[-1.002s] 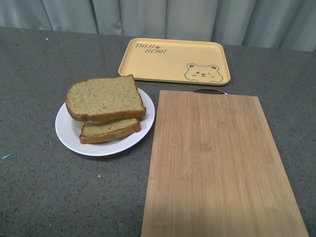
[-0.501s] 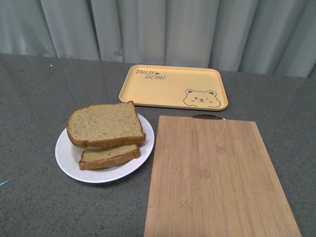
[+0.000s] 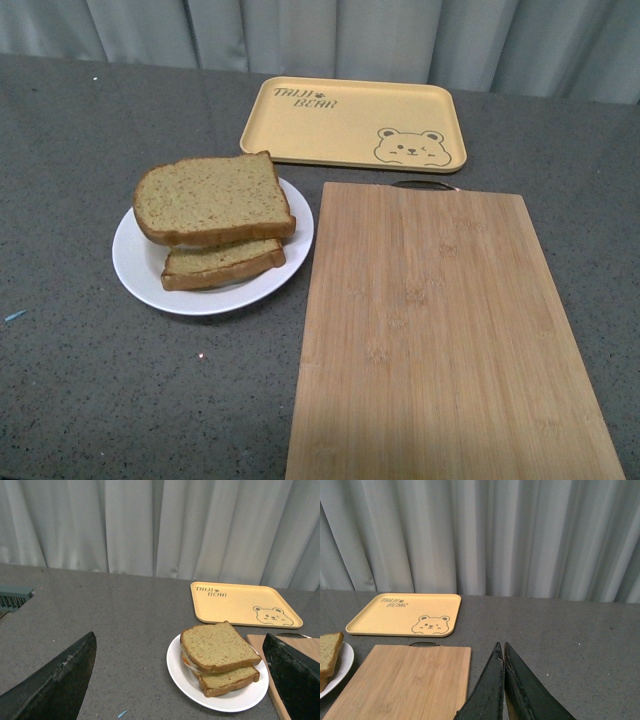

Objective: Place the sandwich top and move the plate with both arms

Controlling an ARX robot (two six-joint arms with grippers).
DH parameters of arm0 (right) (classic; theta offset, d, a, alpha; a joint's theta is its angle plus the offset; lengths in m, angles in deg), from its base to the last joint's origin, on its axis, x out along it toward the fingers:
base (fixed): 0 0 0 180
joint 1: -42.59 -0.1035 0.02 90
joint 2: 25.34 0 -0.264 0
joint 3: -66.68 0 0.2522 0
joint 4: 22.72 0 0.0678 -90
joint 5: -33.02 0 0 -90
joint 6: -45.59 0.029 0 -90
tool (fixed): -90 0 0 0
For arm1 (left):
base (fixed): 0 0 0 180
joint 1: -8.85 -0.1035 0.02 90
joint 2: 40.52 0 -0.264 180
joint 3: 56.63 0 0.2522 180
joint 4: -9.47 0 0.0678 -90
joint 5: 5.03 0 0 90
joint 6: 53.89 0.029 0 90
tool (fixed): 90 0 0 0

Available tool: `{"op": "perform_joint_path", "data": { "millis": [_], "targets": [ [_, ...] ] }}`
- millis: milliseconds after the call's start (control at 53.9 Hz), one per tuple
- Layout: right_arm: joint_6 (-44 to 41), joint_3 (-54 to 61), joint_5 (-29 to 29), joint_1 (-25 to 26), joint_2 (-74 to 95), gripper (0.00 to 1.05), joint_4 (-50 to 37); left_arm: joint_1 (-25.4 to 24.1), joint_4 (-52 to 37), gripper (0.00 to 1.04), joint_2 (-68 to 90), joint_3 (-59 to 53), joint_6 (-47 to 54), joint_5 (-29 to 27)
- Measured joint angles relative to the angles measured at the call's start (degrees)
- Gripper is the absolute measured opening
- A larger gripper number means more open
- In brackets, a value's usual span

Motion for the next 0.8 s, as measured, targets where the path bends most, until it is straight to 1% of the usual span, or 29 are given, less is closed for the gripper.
{"op": "perform_joint_path", "data": {
  "millis": [148,167,204,223,278,353,445,464,612,631,649,687,705,742,779,798],
  "targets": [
    [0.0,0.0,0.0,0.0,0.0,0.01,0.0,0.0,0.0,0.98,0.0,0.0,0.0,0.0],
    [-0.2,0.0,0.0,0.0,0.0,0.03,0.0,0.0,0.0,0.98,0.0,0.0,0.0,0.0],
    [-0.1,0.0,0.0,0.0,0.0,0.10,0.0,0.0,0.0,0.98,0.0,0.0,0.0,0.0],
    [-0.1,0.0,0.0,0.0,0.0,0.12,0.0,0.0,0.0,0.98,0.0,0.0,0.0,0.0],
    [-0.1,0.0,0.0,0.0,0.0,0.22,0.0,0.0,0.0,0.98,0.0,0.0,0.0,0.0],
    [-0.1,0.0,0.0,0.0,0.0,0.33,0.0,0.0,0.0,0.98,0.0,0.0,0.0,0.0],
    [-0.1,0.0,0.0,0.0,0.0,0.49,0.0,0.0,0.0,0.98,0.0,0.0,0.0,0.0],
    [-0.1,0.0,0.0,0.0,0.0,0.51,0.0,0.0,0.0,0.98,0.0,0.0,0.0,0.0],
    [-0.1,0.0,0.0,0.0,0.0,0.75,0.0,0.0,0.0,0.98,0.0,0.0,0.0,0.0],
    [-0.1,0.0,0.0,0.0,0.0,0.77,0.0,0.0,0.0,0.98,0.0,0.0,0.0,0.0],
    [-0.1,0.0,0.0,0.0,0.0,0.81,0.0,0.2,0.3,0.98,0.2,0.1,-0.1,-0.9],
    [-0.1,0.0,0.0,0.0,0.0,0.88,0.0,2.3,5.2,0.98,2.6,1.9,-2.9,-7.6],
    [-0.2,0.0,0.0,0.0,0.0,0.90,0.0,2.9,6.8,0.98,3.7,2.5,-3.3,-9.3],
    [-0.1,0.0,0.0,0.0,0.0,0.96,0.0,3.8,11.0,0.98,8.5,4.5,-6.7,-14.7],
    [0.0,0.0,0.0,0.0,0.0,0.97,0.0,3.3,11.5,0.98,12.1,5.1,-9.1,-15.4],
    [-0.1,0.0,0.0,0.0,0.0,0.96,0.0,2.6,11.2,0.98,14.4,5.4,-10.6,-14.8]
  ]
}}
